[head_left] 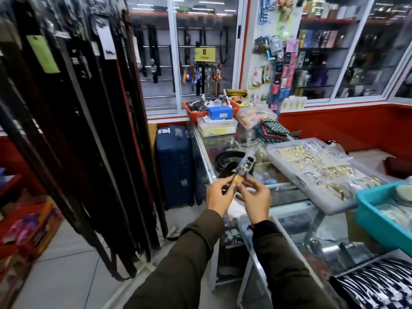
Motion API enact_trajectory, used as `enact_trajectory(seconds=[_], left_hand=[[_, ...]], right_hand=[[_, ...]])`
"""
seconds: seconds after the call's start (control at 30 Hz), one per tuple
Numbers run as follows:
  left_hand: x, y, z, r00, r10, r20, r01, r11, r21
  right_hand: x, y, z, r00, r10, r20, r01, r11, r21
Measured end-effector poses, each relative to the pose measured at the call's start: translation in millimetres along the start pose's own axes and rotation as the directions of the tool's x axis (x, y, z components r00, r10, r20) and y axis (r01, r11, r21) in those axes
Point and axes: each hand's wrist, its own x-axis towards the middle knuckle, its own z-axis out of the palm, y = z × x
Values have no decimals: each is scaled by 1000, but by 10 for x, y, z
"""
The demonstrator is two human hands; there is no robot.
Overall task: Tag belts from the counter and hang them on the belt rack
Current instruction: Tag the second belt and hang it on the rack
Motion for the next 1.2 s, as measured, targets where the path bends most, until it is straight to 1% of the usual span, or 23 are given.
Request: enact_trajectory(seconds=[0.1, 0.17, 0.23, 0.3, 0.33, 0.4, 0.43, 0.53, 0.63, 0.73, 0.87, 1.0, 1.1, 1.2], left_hand=[[-23, -6, -305, 990, 25, -141, -27, 1000, -13], [-32, -13, -514, 977, 63, -202, -52, 997, 60], [-58, -32, -711, 973, 76, -217, -43, 987, 153], [-74, -38, -850, 971, 65, -230, -19, 980, 196], [-82, -43, -942, 966, 63, -252, -9, 978, 208], [-87, -35, -1117, 952, 78, -296, -11, 975, 221], [-74, -21, -1224, 944, 83, -319, -20, 980, 197], [-44, 25, -1533, 926, 32, -375, -19, 999, 38], [51, 77, -1838, 900, -14, -435, -16, 998, -65], [130, 190, -2148, 860, -57, -508, -41, 983, -181], [197, 394, -2567, 835, -35, -550, -138, 953, -269], [222, 791, -2995, 789, 39, -613, -239, 939, -247], [238, 1126, -3352, 741, 110, -662, -304, 935, -185], [235, 1432, -3704, 697, 165, -698, -328, 939, -105]], right_hand=[[-18, -143, 311, 991, -95, 92, 104, 989, -101], [-59, -223, 496, 976, -152, 156, 177, 970, -164], [-125, -263, 678, 961, -180, 211, 215, 965, -154], [-182, -272, 823, 949, -215, 232, 253, 956, -147], [-218, -279, 914, 941, -226, 253, 261, 958, -117], [-274, -307, 1080, 922, -231, 310, 251, 968, -25], [-295, -335, 1166, 907, -235, 349, 242, 970, 23], [-333, -455, 1371, 847, -256, 465, 224, 967, 123], [-357, -651, 1593, 780, -244, 577, 169, 969, 180], [-381, -897, 1864, 732, -256, 632, 153, 965, 214], [-468, -1264, 2207, 675, -310, 670, 152, 947, 284], [-595, -1691, 2531, 626, -412, 662, 204, 906, 371], [-707, -2032, 2795, 601, -440, 667, 151, 882, 446], [-861, -2380, 3027, 580, -438, 687, 64, 865, 497]])
